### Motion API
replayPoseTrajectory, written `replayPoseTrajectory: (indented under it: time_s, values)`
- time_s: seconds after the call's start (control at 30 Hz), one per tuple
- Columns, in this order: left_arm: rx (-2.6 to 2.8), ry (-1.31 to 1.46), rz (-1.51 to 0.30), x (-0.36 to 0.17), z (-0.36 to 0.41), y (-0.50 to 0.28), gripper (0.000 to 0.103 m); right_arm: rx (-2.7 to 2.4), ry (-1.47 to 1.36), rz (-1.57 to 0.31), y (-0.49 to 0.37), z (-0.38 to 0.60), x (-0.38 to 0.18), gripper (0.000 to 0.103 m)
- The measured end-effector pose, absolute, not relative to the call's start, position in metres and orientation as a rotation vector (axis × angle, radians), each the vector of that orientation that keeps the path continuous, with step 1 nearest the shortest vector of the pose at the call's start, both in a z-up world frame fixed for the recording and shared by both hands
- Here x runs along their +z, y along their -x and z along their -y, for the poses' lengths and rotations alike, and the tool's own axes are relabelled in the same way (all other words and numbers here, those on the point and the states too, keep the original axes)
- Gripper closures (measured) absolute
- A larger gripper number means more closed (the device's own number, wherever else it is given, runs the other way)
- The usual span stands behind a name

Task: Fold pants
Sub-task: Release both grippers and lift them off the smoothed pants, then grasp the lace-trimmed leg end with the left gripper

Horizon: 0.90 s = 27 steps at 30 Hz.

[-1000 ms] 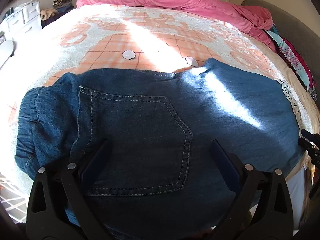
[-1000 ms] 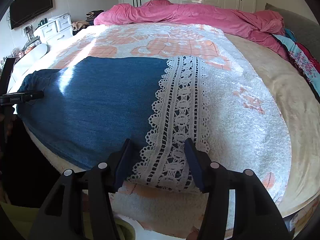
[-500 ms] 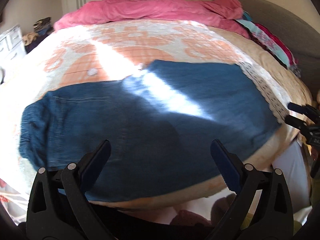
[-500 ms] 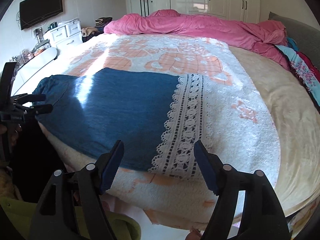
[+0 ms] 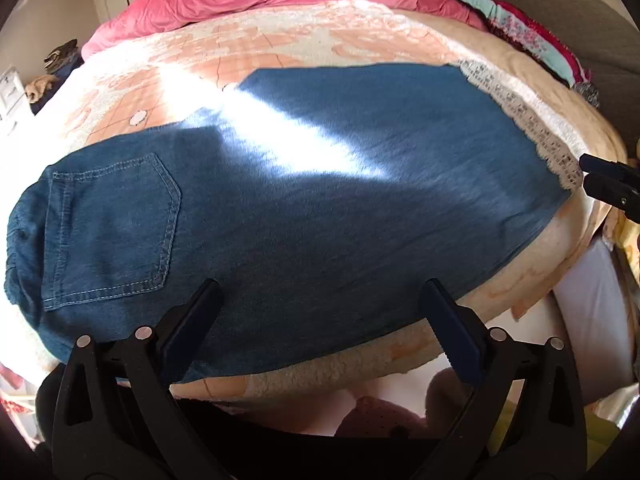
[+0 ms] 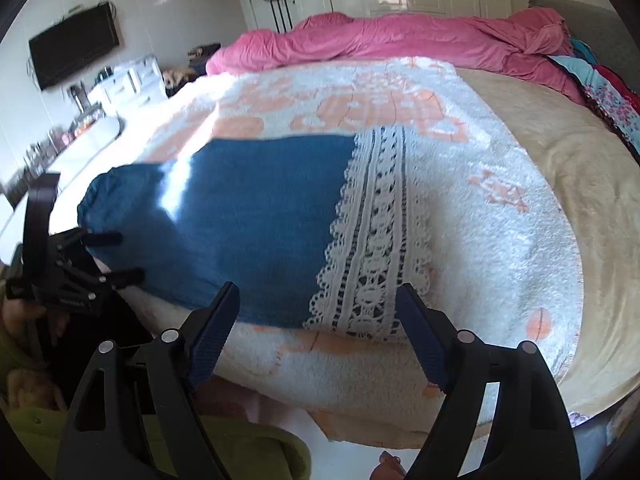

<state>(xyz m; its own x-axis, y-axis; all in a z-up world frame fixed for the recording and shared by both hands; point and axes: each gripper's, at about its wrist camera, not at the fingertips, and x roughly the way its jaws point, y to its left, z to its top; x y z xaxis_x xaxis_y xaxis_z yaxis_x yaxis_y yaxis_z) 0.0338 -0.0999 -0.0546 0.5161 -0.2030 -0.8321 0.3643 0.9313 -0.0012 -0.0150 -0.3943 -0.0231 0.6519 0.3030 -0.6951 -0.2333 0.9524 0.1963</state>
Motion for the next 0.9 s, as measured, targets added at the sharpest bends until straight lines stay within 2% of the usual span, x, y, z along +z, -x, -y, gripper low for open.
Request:
replayPoseTrajectory:
  time_s: [0.3,0.53,0.9]
  values:
    - [-0.391,-0.145,-0.843,-0.008,0.111,-0.031,0.010,0.262,-0.193,-0.783,0.021,0.422,-0.020,0.022]
    - [-0.443,-0.153,-0.844,0.008,0.143,-0.053,0.010,0.236,-0.213,-0.802,0.020,0.424,-0.032,0.022]
    - [-0.510,-0.198,-0.886,0.004,0.199,-0.106,0.010,0.252,-0.261,-0.782,0.018,0.422,-0.040,0.022]
